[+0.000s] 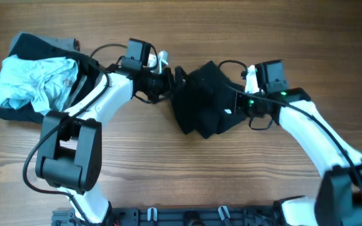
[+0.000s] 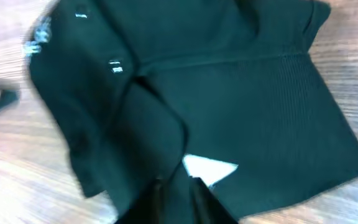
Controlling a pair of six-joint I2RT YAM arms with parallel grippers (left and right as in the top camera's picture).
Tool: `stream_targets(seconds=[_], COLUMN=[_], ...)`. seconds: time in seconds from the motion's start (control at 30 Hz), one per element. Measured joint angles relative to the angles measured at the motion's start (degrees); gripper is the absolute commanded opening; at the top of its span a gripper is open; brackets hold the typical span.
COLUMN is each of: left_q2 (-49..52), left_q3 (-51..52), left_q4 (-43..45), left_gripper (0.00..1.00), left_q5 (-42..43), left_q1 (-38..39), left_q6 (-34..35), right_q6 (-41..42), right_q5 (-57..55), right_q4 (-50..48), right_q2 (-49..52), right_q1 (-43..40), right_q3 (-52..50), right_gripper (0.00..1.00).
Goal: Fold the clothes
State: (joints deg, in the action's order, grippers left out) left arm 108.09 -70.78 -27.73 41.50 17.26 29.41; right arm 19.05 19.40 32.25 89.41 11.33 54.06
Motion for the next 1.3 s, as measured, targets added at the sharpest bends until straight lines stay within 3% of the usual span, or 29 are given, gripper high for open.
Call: stream_targets(seconds=[0.13,0.27,0.53,0.57,0.63,0.73,0.77,0.8,0.93,1.07,1.2,1.3], left_q2=[0.0,0.0,2.4,3.6,5.8,8.9,9.4,10.1,10.7,10.5,8.0,2.6], left_q3=[1.3,4.3,11.1,11.1,10.7,10.2,10.2,10.3,10.7,10.6,10.5,9.0], left_q4=[-7.5,-7.6,16.9,20.3,25.9,30.1,30.1,30.5,30.8,28.4,18.4,9.6], left_gripper=[0.99,1.0,0.98,0.95,0.76,0.33,0.12,0.06,0.04,0.04,0.04,0.04], left_q5=[-1.0,-2.4,-1.2,0.3,2.1,3.6,2.5,2.6,1.6,2.8,3.7,3.3], left_q1=[1.9,3.2,7.9,8.7,10.1,11.1,11.3,11.2,11.2,10.1,6.0,-1.2], left_q6=[-0.7,-0.9,3.0,4.2,7.0,12.1,13.0,14.1,15.8,14.5,8.6,3.6], right_q6=[-0.3,-0.3,-0.3,-0.3,-0.3,-0.3,-0.4,-0.3,-0.3,-2.3,-4.7,-5.6], right_q5=[0.5,1.3,1.6,1.6,1.6,1.6,1.6,1.6,1.7,4.9,6.8,7.6], right_q4=[-2.3,-2.8,-3.0,-3.0,-3.0,-3.0,-3.0,-3.0,-1.4,6.1,13.3,13.6], right_q2=[8.5,11.2,11.3,11.3,11.3,11.3,11.3,11.3,11.3,10.6,2.8,-6.2], right_q1=[0.0,0.0,0.0,0.0,0.0,0.0,0.0,0.0,0.0,-1.3,-3.7,-4.2], right_q3=[0.0,0.0,0.0,0.0,0.0,0.0,0.0,0.0,0.1,0.8,4.1,7.2], right_gripper=[0.06,0.06,0.06,0.06,0.06,0.05,0.04,0.04,0.04,0.04,0.08,0.11])
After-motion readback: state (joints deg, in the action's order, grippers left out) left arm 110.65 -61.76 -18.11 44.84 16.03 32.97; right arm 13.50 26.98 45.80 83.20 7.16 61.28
